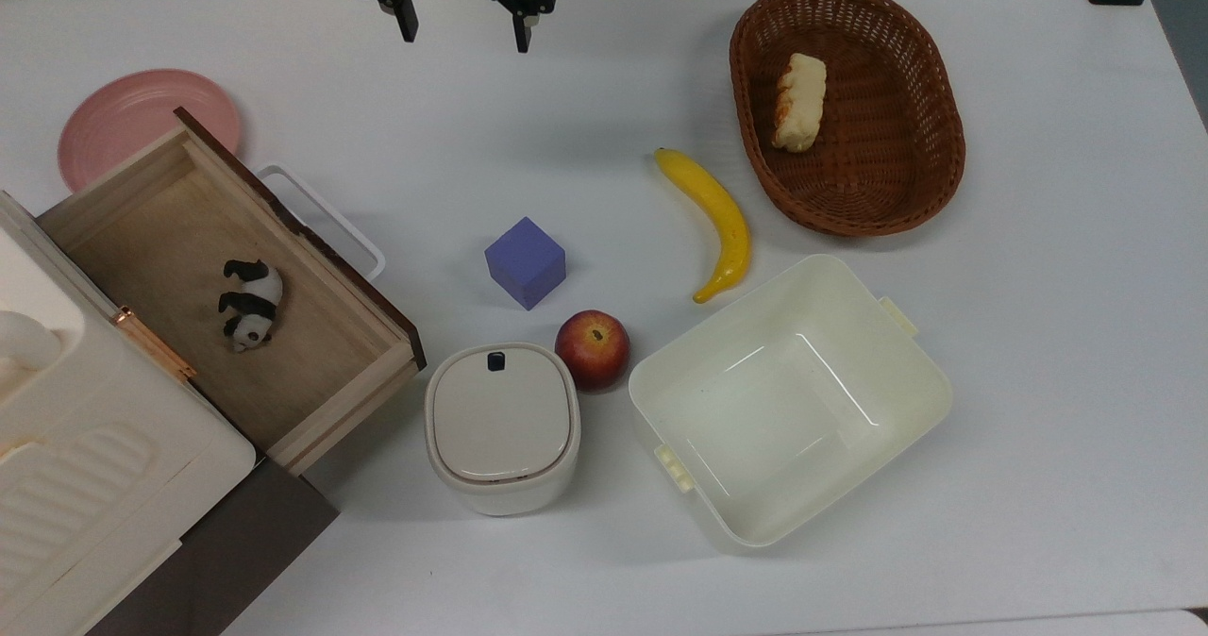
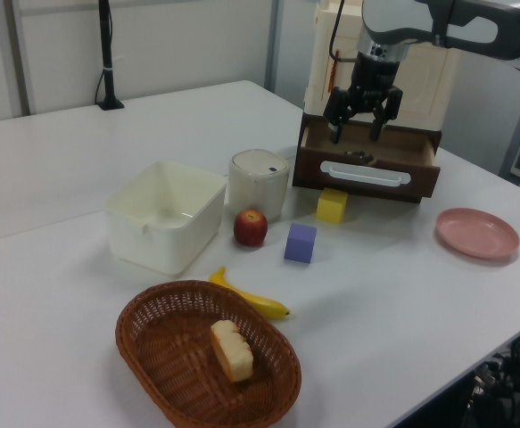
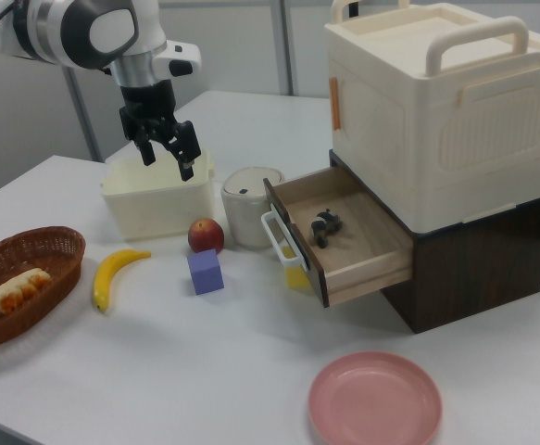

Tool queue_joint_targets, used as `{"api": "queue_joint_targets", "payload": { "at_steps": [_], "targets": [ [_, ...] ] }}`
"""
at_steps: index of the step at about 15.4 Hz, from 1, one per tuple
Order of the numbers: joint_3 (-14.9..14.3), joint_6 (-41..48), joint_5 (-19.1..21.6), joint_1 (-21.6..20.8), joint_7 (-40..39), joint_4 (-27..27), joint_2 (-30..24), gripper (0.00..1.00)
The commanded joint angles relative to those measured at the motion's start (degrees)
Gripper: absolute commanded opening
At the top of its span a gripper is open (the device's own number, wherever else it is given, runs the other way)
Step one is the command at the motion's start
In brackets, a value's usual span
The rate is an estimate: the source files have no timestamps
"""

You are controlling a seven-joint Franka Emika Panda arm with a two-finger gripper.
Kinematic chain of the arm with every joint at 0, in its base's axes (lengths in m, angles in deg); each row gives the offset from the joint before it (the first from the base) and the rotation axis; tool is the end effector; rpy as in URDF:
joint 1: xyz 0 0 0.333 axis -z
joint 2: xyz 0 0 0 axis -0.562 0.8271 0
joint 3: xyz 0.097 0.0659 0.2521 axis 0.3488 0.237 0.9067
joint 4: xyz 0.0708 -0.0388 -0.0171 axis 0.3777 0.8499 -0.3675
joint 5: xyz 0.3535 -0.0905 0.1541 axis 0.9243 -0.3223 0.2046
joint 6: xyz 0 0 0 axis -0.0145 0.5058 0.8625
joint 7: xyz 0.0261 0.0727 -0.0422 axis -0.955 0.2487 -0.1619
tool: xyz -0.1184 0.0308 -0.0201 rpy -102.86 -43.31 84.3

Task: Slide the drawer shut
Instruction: 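Lower the open gripper toward the front of the open drawer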

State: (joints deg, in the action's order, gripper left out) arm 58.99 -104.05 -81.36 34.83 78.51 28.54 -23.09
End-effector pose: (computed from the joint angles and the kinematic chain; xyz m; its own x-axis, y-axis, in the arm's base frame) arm 0.5807 -0.0180 0.5404 0.9880 -0.1398 0.0660 -0.1367 -0.9894 -0.0484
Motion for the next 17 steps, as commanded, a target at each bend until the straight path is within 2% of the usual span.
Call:
{"api": "queue_joint_targets", "payload": {
  "at_steps": [1, 7, 8, 9, 10, 11, 12, 13, 17],
  "targets": [
    [-0.2, 1.1, 0.5, -0.4, 0.1, 0.4, -1.0, 1.00],
    [0.0, 1.1, 0.3, -0.4, -1.6, 0.9, -0.9, 1.00],
    [0.0, 1.2, 0.2, -0.3, -2.5, 1.1, -0.8, 0.84],
    [0.0, 1.2, 0.2, -0.2, -2.7, 1.2, -0.7, 0.58],
    [0.0, 1.1, 0.2, -0.1, -3.6, 1.6, -0.8, 0.37],
    [0.0, 1.1, 0.2, -0.2, -5.0, 1.7, -0.7, 0.25],
    [0.0, 1.0, 0.2, -0.2, -6.3, 1.8, -0.7, 0.16],
    [0.0, 1.0, 0.2, -0.3, -7.1, 1.8, -0.7, 0.12],
    [0.0, 1.1, 0.2, -0.3, -7.1, 1.8, -0.7, 0.12]
  ]
}}
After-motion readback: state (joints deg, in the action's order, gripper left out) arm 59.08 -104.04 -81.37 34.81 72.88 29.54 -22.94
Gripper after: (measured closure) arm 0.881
